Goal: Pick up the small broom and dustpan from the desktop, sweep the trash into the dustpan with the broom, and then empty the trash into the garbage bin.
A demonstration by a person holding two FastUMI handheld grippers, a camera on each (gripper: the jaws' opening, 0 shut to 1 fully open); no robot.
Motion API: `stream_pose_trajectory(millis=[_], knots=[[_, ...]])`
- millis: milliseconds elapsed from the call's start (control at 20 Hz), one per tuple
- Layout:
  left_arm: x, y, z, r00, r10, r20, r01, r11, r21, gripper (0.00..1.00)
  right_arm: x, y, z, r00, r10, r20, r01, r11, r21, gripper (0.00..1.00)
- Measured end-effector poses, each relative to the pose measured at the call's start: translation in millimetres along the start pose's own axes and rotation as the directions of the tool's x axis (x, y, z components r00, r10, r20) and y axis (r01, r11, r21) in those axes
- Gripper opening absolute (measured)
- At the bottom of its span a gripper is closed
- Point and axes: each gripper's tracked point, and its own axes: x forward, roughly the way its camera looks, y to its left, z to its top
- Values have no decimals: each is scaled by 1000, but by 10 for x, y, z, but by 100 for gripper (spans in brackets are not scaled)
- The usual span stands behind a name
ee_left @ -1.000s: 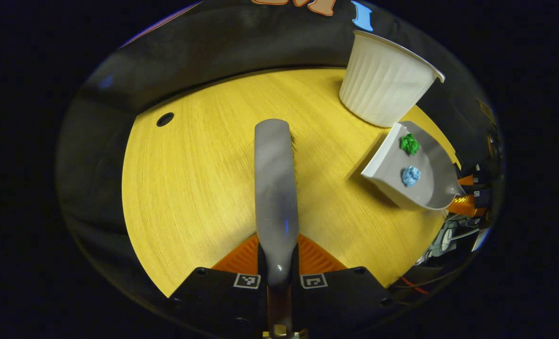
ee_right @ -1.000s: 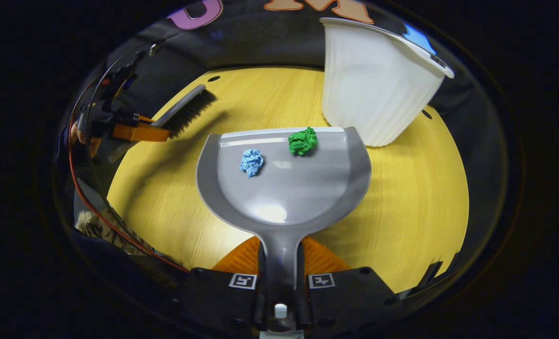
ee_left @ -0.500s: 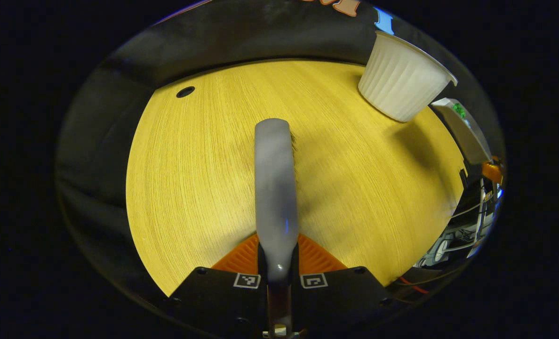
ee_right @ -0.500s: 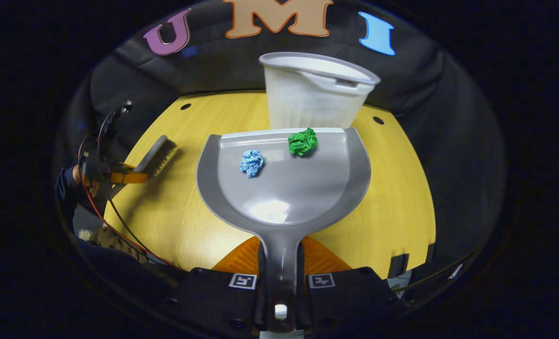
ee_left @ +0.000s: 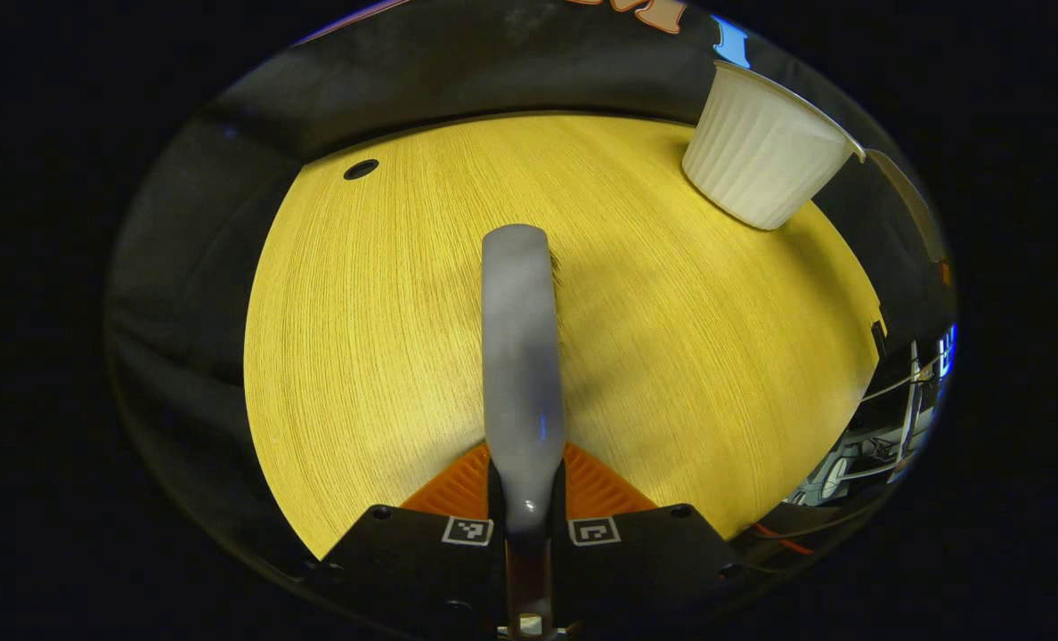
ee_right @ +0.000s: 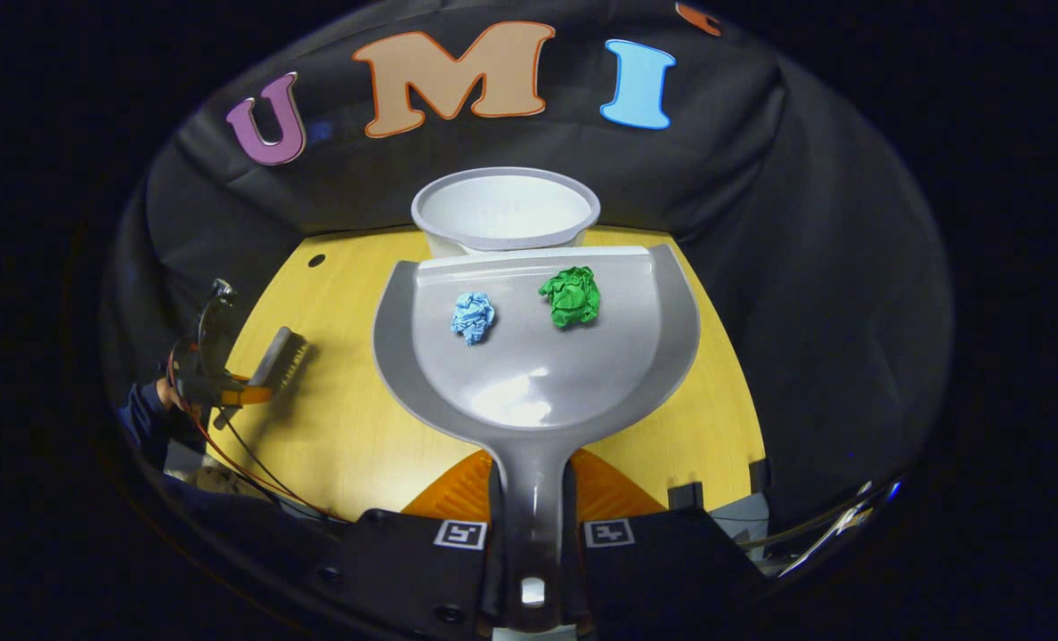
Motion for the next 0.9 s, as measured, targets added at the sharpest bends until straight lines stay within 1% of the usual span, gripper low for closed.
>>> stream_pose_trajectory(millis=[200, 400, 650, 800, 900], knots=[[47, 29, 9, 1000, -9, -5, 9, 1000, -5, 16, -50, -36, 48, 999, -49, 14, 49, 999, -20, 25], [71, 48, 23, 1000, -20, -10, 19, 1000, -14, 16, -141, -63, 197, 994, -94, 54, 96, 995, -40, 25], [96, 26, 26, 1000, -25, -14, 25, 1000, -8, 16, -338, -84, 415, 985, -141, 102, 153, 981, -120, 25], [135, 51, 24, 1000, -28, -14, 28, 1000, -8, 17, -423, -99, 606, 979, -163, 118, 181, 970, -164, 25], [175, 98, 29, 999, -30, -19, 29, 1000, -10, 16, -468, -143, 646, 977, -172, 122, 194, 961, -197, 25]])
